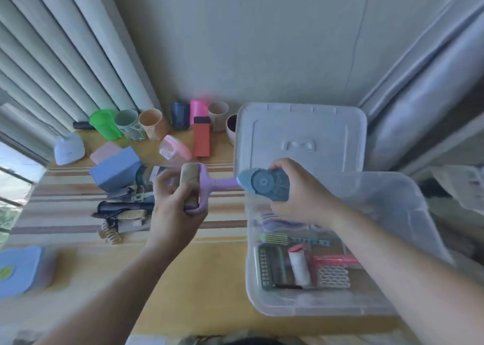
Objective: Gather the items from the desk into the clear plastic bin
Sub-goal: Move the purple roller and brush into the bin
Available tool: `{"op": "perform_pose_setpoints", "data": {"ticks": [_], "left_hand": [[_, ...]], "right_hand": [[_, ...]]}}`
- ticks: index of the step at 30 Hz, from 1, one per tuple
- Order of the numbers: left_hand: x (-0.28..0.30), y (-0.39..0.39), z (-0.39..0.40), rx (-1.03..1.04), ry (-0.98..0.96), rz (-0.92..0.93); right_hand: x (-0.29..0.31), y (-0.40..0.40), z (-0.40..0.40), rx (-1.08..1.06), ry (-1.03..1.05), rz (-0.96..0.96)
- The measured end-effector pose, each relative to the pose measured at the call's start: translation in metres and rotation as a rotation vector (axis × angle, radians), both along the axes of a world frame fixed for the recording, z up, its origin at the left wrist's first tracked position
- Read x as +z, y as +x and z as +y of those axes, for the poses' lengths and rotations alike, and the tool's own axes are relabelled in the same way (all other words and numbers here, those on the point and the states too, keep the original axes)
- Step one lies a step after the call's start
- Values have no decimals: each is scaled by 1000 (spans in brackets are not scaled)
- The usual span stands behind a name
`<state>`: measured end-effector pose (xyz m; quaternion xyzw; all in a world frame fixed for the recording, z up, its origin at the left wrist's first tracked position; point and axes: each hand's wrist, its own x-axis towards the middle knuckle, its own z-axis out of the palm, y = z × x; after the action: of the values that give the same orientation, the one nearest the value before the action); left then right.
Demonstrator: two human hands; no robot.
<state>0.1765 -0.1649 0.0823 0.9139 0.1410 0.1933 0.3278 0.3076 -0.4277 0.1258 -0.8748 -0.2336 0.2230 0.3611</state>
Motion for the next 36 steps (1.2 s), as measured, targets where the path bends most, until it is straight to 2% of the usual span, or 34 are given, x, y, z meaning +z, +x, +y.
{"op": "perform_pose_setpoints", "data": {"ticks": [4,8,13,17,21,25,27,30,33,36], "left_hand": [[2,24,-70,-21,-40,8],[2,37,-116,-64,-5,23],[-25,33,-164,-314,123,154],[-50,22,-188,-397,26,286],[-59,25,-197,-438,-62,450],[-57,34,-200,-357,-224,622],[-53,38,-202,-322,-469,684],[-52,42,-204,-289,-844,685],[-54,46,-205,-310,-888,699],[-56,49,-205,-311,-884,696]], "right_hand": [[-8,3,-120,-27,-173,-7],[-48,-11,-194,50,-514,29],[-97,-33,-209,230,-748,86],[-119,-40,-200,289,-817,104],[-130,-31,-196,309,-807,152],[-126,-24,-197,366,-771,167],[-120,-24,-197,285,-662,173],[-109,-29,-191,90,-363,307],[-99,-35,-178,20,-217,371],[-96,-36,-165,55,-232,325]]}}
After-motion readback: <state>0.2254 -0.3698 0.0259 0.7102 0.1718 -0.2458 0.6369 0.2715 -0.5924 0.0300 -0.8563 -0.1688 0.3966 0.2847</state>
